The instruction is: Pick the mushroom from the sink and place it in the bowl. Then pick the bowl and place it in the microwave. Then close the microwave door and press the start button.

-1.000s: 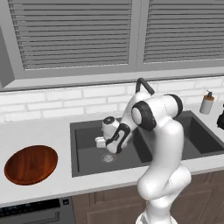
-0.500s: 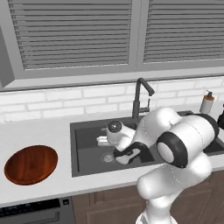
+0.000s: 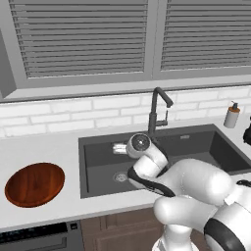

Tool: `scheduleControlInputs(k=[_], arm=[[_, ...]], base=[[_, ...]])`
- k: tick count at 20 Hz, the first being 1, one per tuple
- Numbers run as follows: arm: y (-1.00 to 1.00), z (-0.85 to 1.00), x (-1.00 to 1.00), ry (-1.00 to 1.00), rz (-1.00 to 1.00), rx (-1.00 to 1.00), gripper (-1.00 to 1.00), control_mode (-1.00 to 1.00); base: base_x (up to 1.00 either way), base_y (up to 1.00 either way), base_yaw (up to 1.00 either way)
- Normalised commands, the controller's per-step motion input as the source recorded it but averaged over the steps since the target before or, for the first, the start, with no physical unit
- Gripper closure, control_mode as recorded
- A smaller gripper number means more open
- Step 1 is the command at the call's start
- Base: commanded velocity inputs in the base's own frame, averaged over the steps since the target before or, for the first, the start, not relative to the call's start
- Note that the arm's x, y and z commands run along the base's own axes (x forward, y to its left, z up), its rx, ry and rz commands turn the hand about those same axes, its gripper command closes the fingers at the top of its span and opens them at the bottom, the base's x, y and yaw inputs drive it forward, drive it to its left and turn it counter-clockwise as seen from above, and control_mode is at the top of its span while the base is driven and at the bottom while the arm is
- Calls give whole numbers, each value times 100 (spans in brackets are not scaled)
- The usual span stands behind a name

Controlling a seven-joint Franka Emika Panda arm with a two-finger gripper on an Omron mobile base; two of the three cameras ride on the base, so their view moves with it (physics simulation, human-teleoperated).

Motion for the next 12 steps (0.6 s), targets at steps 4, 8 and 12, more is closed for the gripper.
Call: scheduleControlInputs(k=[4,8,12], arm=[[0,100,-16,-11,4,0,100,-100],[0,100,-23,4,6,2,100,-100],[23,85,-30,39,8,10,100,-100]], base=[[0,0,0],[0,0,0],[0,0,0]])
